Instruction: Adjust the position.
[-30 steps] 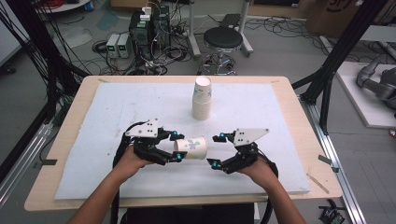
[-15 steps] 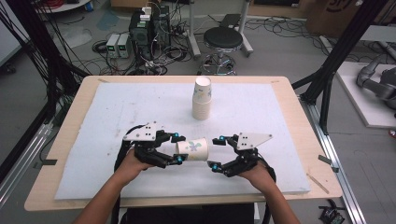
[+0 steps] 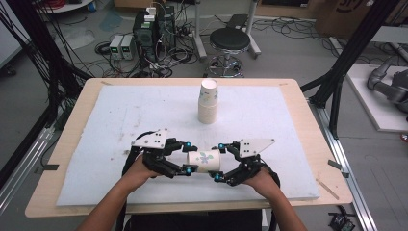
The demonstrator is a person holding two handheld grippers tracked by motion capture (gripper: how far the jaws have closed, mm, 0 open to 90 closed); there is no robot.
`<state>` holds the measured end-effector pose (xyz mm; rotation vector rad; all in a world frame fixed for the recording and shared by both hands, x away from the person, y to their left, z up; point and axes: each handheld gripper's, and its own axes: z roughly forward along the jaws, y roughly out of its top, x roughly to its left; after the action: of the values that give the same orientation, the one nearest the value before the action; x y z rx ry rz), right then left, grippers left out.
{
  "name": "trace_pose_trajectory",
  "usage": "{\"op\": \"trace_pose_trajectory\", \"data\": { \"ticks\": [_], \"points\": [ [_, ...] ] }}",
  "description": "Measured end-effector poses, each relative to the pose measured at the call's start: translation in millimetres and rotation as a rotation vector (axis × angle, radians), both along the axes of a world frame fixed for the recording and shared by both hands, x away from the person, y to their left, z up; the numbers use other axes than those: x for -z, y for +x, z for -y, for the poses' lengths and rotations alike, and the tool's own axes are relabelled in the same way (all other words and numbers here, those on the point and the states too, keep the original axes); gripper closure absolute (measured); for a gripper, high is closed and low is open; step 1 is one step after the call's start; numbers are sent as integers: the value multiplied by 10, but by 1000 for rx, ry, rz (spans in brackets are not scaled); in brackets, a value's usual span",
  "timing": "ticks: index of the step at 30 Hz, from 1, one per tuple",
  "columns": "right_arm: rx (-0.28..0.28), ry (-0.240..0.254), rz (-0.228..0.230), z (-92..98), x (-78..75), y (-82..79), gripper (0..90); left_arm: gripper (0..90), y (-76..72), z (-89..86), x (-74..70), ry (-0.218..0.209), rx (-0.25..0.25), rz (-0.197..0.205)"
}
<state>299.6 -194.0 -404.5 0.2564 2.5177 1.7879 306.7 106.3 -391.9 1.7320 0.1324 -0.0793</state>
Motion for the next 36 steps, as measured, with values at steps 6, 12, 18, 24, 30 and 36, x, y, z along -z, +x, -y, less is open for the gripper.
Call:
{"op": "trace_pose_trajectory", "data": {
  "ticks": [6,12,18,24,30,36],
  "points": [
    [-34,43,-12,28,-16,1,274,380,5,-16,16,-37,24,-4],
    [-45,64,-21,37,-20,6,314,379,7,-25,20,-47,30,-7],
    [-46,60,-54,54,-47,18,345,226,10,-21,25,-27,-12,-34],
    [-25,-19,-65,33,-101,37,344,162,-6,-7,9,83,-58,-49],
    [-2,-79,-66,21,-125,68,343,162,9,-59,-43,171,-94,-14],
    [5,-193,-53,-62,-208,94,342,162,19,-55,-69,279,-104,14]
  ]
}}
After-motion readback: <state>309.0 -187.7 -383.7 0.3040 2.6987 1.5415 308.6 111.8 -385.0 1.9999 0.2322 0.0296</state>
